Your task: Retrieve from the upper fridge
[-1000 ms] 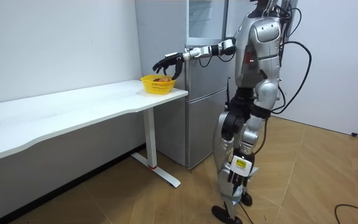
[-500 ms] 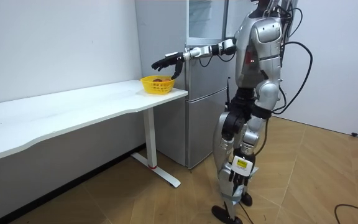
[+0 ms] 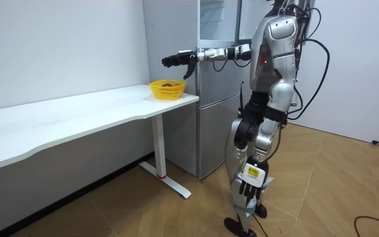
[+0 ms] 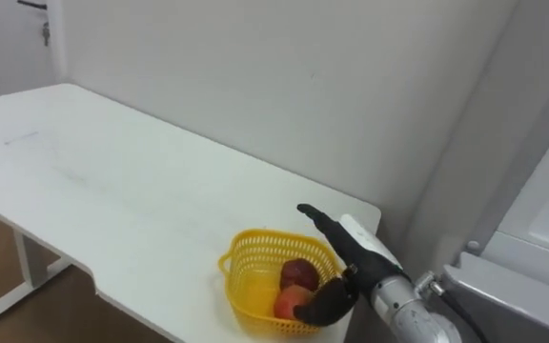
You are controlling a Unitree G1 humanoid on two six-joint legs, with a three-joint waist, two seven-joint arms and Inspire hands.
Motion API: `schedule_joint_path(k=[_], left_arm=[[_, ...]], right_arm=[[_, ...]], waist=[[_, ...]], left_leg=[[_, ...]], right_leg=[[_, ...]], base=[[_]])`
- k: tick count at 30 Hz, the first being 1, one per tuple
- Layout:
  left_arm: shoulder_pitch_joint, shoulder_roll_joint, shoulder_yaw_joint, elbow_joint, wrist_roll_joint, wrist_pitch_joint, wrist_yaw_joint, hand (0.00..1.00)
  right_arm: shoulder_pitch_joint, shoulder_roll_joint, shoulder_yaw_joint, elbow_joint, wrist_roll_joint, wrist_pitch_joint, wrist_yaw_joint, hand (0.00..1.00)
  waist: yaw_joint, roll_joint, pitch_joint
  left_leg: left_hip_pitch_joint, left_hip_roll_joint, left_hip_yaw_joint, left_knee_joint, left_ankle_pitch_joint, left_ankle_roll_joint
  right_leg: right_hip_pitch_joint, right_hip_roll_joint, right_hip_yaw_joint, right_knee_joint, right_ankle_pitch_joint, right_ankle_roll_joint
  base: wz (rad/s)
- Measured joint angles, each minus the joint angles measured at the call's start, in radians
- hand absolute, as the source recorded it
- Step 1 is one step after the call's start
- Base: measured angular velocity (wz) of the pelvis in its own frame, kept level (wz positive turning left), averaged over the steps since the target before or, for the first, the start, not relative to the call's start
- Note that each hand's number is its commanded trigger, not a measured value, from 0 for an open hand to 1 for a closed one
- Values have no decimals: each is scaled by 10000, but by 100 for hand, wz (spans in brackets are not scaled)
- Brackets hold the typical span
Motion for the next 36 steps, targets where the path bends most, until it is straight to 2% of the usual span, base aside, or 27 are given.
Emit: schedule_joint_path(k=[3, 7, 9, 11, 14, 19, 21, 24, 26, 28, 30, 33, 36], left_arm=[[22, -206, 52, -91, 112, -18, 104, 0], [145, -303, 43, -264, 112, -26, 298, 0], [200, -410, 34, -263, 104, -31, 390, 0], [168, -448, -36, -263, 110, -75, 428, 0], [190, -468, -38, -216, 96, -145, 691, 0], [193, -618, -36, -230, 97, -299, 805, 0], [199, -622, -31, -233, 100, -359, 806, 0], [211, -681, -44, -214, 26, -474, 830, 0], [243, -766, -70, -212, -120, -528, 877, 0], [217, -844, -74, -152, -112, -599, 917, 0], [169, -985, -88, 75, -103, -668, 919, 0], [176, -1162, -94, 106, -105, -683, 918, 0], [169, -1168, -180, 160, -107, -731, 956, 0]], right_arm=[[3, 60, -299, -568, 8, -117, -238, 0], [114, 234, -1031, -1573, 14, -221, -644, 0], [476, 394, -1231, -2476, 49, -427, -965, 0], [859, 427, -1400, -3060, -1, -547, -1085, 0], [1439, 577, -1429, -3845, 23, -621, -1374, 0], [1845, 636, -1612, -5166, 383, -772, -1532, 0], [1907, 911, -1878, -5713, 605, -798, -1600, 0], [1955, 1183, -1956, -6250, 879, -997, -1705, 0], [2092, 1221, -1958, -6501, 982, -1090, -1713, 0], [2400, 1271, -2043, -6941, 944, -1127, -1782, 0], [2630, 1438, -2221, -7199, 746, -1336, -1828, 0], [2741, 1444, -2553, -7370, 735, -1522, -2111, 0], [2914, 1518, -2898, -7558, 761, -1652, -2435, 0]], waist=[[-51, 236, -1], [-369, 364, 1], [-525, 469, -87], [-597, 540, -114], [-821, 630, -129], [-1309, 1001, -124], [-1420, 1134, -133], [-1623, 1229, -131], [-1634, 1263, -128], [-1716, 1254, -135], [-1875, 1255, -140], [-1951, 1256, -140], [-2149, 1261, -145]], left_leg=[[115, -2, 88, -32, 0, 4], [108, 4, 121, 26, -1, 6], [139, 1, 185, -21, -13, 26], [251, 6, 286, -34, -17, 34], [384, 107, 500, -133, -18, 35], [520, 135, 816, -309, -24, 43], [621, 148, 969, -386, -24, 43], [703, 191, 1119, -456, -24, 40], [789, 267, 1273, -499, -24, 40], [798, 282, 1304, -548, -24, 40], [828, 280, 1374, -548, -24, 40], [822, 280, 1556, -546, -24, 40], [814, 302, 1598, -559, -24, 40]], right_leg=[[65, -15, 77, -2, 0, 0], [38, -6, 140, -5, 0, 0], [35, -3, 248, -1, 0, 0], [55, 24, 304, 5, 1, 1], [68, 29, 520, 17, 3, -2], [38, 65, 803, 29, 13, -14], [34, 156, 967, 28, 16, -20], [-5, 215, 1138, 9, 23, -31], [-13, 226, 1265, 8, 28, -39], [-38, 221, 1300, 9, 28, -39], [-47, 240, 1366, 14, 28, -38], [-147, 254, 1467, 22, 28, -38], [-203, 279, 1560, 20, 32, -44]], base=[[-8], [-3], [-11], [-15], [-22], [-19], [-20], [-16], [-21], [-9], [-9], [-18], [-6]])
